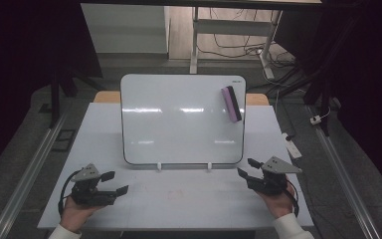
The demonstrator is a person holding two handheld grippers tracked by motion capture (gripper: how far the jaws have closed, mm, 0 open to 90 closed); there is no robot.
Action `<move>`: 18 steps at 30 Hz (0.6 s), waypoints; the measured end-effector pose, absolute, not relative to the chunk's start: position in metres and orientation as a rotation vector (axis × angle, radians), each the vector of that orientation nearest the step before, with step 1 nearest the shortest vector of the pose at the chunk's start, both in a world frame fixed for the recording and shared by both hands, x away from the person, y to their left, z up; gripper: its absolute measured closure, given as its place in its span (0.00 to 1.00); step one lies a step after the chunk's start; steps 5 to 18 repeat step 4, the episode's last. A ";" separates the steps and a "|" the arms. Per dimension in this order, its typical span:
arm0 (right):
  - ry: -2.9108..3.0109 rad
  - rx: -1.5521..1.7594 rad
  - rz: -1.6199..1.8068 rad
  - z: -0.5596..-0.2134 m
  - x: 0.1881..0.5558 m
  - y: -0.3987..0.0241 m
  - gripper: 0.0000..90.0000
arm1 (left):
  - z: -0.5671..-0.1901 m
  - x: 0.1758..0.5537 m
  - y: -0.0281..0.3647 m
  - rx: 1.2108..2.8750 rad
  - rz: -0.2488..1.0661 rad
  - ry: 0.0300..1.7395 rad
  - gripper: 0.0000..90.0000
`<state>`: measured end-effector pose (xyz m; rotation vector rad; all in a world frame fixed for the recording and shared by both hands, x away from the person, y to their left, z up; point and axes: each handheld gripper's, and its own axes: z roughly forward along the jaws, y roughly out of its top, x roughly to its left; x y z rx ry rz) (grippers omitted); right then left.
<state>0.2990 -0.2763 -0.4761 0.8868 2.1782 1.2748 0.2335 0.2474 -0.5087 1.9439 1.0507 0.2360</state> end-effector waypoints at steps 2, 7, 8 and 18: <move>2.192 0.881 1.264 -0.479 0.298 -0.277 0.49 | -0.509 0.234 0.247 1.943 0.237 1.053 0.23; 2.196 0.883 1.269 -0.480 0.298 -0.277 0.49 | -0.509 0.234 0.247 1.944 0.238 1.052 0.23; 2.196 0.883 1.269 -0.480 0.298 -0.277 0.49 | -0.509 0.234 0.247 1.944 0.238 1.052 0.23; 2.196 0.883 1.269 -0.480 0.298 -0.277 0.49 | -0.509 0.234 0.247 1.944 0.238 1.052 0.23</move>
